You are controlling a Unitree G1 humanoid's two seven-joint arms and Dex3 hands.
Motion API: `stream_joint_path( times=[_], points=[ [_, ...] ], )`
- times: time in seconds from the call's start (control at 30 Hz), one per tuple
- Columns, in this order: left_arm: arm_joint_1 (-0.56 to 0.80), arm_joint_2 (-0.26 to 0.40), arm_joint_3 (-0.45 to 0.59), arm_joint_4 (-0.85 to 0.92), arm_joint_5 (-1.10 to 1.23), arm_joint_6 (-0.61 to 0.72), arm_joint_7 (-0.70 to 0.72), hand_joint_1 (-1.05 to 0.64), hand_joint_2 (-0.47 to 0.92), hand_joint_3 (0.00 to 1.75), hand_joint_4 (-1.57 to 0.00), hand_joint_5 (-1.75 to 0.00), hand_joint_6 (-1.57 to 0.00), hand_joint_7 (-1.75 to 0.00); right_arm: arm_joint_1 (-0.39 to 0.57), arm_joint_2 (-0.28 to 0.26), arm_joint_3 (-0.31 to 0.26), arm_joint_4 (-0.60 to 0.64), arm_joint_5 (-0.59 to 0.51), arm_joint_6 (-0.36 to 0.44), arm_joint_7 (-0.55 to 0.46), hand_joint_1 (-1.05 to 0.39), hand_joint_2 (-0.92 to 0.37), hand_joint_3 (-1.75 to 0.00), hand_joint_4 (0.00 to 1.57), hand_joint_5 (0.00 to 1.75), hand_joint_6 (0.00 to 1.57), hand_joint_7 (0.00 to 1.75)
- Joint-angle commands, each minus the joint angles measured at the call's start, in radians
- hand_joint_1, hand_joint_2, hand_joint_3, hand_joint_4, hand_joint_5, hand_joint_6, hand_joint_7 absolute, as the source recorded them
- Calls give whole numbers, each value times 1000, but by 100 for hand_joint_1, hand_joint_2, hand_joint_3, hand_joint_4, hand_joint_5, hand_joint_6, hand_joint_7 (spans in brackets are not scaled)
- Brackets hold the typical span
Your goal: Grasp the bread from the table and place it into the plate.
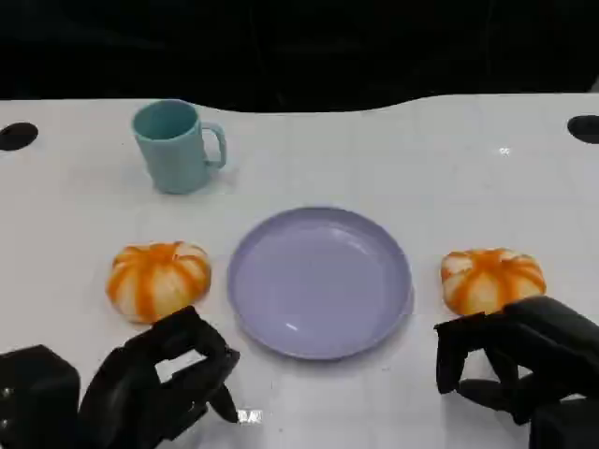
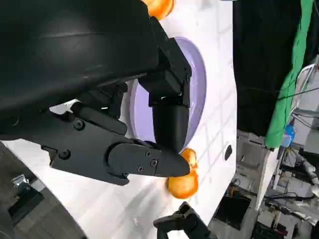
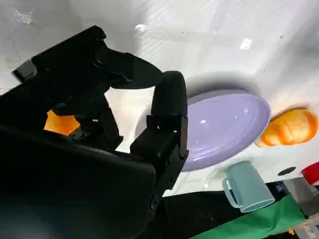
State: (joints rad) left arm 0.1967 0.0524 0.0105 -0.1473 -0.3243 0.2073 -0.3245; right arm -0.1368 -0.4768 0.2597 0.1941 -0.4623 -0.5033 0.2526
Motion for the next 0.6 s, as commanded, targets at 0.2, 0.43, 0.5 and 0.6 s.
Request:
stream_joint_path(
  times=[0.2,0.43,0.5,0.6],
  points=[
    [-3,13,12,-3,-4,3,0,-56,92,22,-71,-175,-62,-157,0,-12,-3,-13,0,5,4,-22,-62,-81,74,175,73,117],
    [-4,14,14,4,-9,-5,-9,-55,92,23,-71,-175,-61,-157,-2,-12,-3,-4,-2,-11,-7,-21,-62,-82,75,175,74,118],
    [-4,14,14,4,-10,-5,-10,-55,92,23,-71,-175,-61,-157,-2,-12,-3,-3,0,-12,-7,-21,-62,-82,75,175,74,118],
    [-4,14,13,1,-9,1,-6,-55,92,23,-71,-175,-62,-156,0,-13,-5,-7,3,-9,-4,-21,-61,-81,75,175,73,117]
  ],
)
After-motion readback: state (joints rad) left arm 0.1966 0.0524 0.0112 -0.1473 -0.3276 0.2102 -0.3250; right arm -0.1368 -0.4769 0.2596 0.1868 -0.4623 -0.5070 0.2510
